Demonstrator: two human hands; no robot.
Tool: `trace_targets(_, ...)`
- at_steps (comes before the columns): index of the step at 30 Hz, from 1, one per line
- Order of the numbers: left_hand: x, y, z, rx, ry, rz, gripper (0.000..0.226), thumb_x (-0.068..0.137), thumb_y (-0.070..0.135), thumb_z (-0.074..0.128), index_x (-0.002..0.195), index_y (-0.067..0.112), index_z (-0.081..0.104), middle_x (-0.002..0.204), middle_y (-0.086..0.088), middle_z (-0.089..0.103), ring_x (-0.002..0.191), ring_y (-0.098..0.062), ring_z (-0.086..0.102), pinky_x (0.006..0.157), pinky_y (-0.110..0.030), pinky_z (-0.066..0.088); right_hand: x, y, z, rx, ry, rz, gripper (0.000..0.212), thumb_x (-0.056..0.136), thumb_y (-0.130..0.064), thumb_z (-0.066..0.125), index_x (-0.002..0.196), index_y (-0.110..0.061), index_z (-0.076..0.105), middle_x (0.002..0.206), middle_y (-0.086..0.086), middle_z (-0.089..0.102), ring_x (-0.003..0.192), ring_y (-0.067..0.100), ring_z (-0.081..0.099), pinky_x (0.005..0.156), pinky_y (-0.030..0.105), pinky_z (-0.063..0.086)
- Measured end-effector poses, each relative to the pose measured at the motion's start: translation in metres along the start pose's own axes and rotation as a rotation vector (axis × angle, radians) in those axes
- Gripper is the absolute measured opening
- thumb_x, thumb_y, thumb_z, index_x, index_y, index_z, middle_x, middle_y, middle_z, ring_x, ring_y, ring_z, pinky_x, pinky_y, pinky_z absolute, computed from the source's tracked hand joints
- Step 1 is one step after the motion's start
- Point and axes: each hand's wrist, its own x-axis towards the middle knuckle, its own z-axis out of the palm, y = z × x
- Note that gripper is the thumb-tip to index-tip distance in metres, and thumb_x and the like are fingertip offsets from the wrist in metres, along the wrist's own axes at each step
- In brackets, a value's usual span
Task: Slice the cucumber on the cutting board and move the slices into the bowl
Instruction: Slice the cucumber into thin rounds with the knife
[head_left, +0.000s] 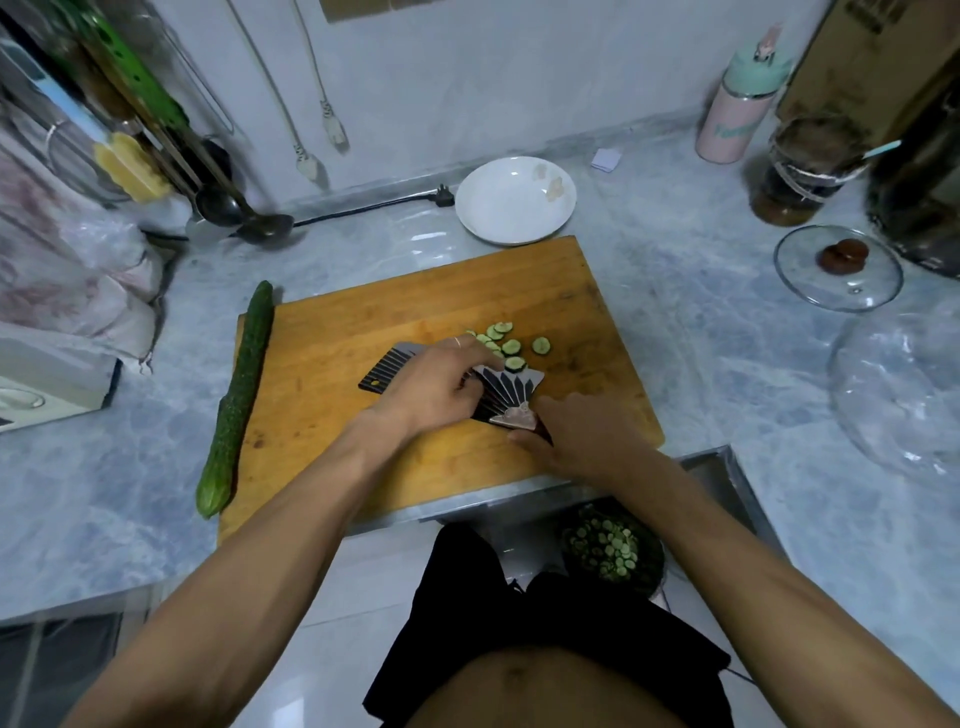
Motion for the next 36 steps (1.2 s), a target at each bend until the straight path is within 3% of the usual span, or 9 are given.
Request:
trace_targets(3, 0.006, 0.010, 0.001, 0.017, -0.059, 0.054, 0.045, 0.079, -0.005, 0.048, 0.115, 0.012, 0.069, 0.121, -0.007, 0.064, 0.117, -0.024, 0.055, 0.097, -0.033, 0.046, 0.000, -0.001, 0.000, -0.004, -0.007, -0.001, 0.051, 0.099, -0.059, 0.036, 0.102, -0.011, 0.055, 0.099, 0.013, 0.065, 0.088, 0.031, 0.064, 0.063, 0.036, 0.039)
trace_targets(7, 0.019, 0.000, 0.007, 0.056, -0.195, -0.067, 0.062, 0.079, -0.007, 0.043, 0.137, 0.012, 0.054, 0.145, -0.009, 0.049, 0.136, -0.026, 0.040, 0.109, -0.037, 0.037, -0.001, -0.005, 0.001, -0.028, -0.006, -0.037, 0.052, 0.098, -0.060, 0.037, 0.101, -0.011, 0.055, 0.096, 0.012, 0.065, 0.085, 0.031, 0.064, 0.063, 0.036, 0.040)
trace_targets(9, 0.021, -0.008, 0.009, 0.045, -0.155, -0.121, 0.063, 0.082, -0.007, 0.043, 0.141, 0.013, 0.050, 0.151, -0.008, 0.041, 0.141, -0.026, 0.034, 0.114, -0.035, 0.032, -0.001, -0.006, 0.002, -0.026, -0.013, -0.049, 0.053, 0.098, -0.061, 0.037, 0.099, -0.012, 0.054, 0.094, 0.012, 0.064, 0.083, 0.031, 0.063, 0.063, 0.037, 0.041)
trace_targets(13, 0.003, -0.011, -0.005, -0.071, 0.238, -0.104, 0.055, 0.078, -0.010, 0.047, 0.127, 0.009, 0.063, 0.133, -0.008, 0.059, 0.127, -0.022, 0.050, 0.107, -0.022, 0.035, -0.003, -0.004, 0.005, 0.043, -0.023, -0.022, 0.050, 0.097, -0.063, 0.036, 0.092, -0.016, 0.052, 0.086, 0.005, 0.059, 0.080, 0.027, 0.061, 0.061, 0.034, 0.039)
trace_targets(16, -0.031, -0.014, -0.012, -0.212, 0.582, -0.192, 0.042, 0.080, -0.009, 0.050, 0.110, 0.011, 0.072, 0.112, 0.001, 0.067, 0.104, 0.001, 0.056, 0.092, -0.004, 0.036, -0.007, -0.003, 0.008, 0.159, -0.031, 0.027, 0.048, 0.097, -0.062, 0.036, 0.085, -0.017, 0.049, 0.079, 0.000, 0.051, 0.073, 0.022, 0.053, 0.060, 0.033, 0.036)
trace_targets(20, -0.076, -0.030, 0.005, -0.375, 0.790, -0.408, 0.031, 0.086, 0.004, 0.048, 0.096, 0.018, 0.074, 0.099, 0.005, 0.071, 0.098, -0.007, 0.063, 0.088, -0.022, 0.048, -0.002, -0.006, 0.015, 0.349, -0.041, 0.065, 0.055, 0.097, -0.060, 0.037, 0.079, -0.011, 0.055, 0.073, 0.006, 0.056, 0.068, 0.022, 0.052, 0.055, 0.034, 0.034)
trace_targets(24, -0.101, -0.048, 0.032, -0.360, 0.768, -0.534, 0.027, 0.084, 0.009, 0.050, 0.097, 0.016, 0.073, 0.101, 0.000, 0.070, 0.099, -0.014, 0.062, 0.087, -0.023, 0.046, 0.005, -0.020, 0.016, 0.539, -0.057, 0.072, 0.064, 0.097, -0.059, 0.039, 0.071, -0.004, 0.058, 0.062, 0.008, 0.054, 0.056, 0.018, 0.050, 0.053, 0.032, 0.034)
trace_targets(27, -0.109, -0.065, 0.051, -0.229, 0.622, -0.602, 0.023, 0.087, 0.010, 0.064, 0.109, 0.011, 0.071, 0.111, -0.006, 0.067, 0.105, -0.022, 0.059, 0.088, -0.023, 0.043, 0.008, -0.032, 0.016, 0.645, -0.068, 0.037, 0.057, 0.099, -0.055, 0.039, 0.060, -0.015, 0.043, 0.054, 0.002, 0.041, 0.049, 0.015, 0.042, 0.052, 0.031, 0.030)
trace_targets(36, -0.118, -0.086, 0.077, 0.180, 0.495, -0.457, 0.038, 0.092, 0.025, 0.051, 0.128, 0.030, 0.063, 0.120, -0.007, 0.060, 0.097, -0.032, 0.058, 0.068, -0.037, 0.050, 0.010, -0.069, 0.013, 0.626, -0.181, 0.047, 0.058, 0.102, -0.054, 0.032, 0.063, -0.013, 0.041, 0.058, 0.005, 0.044, 0.054, 0.018, 0.046, 0.054, 0.033, 0.032)
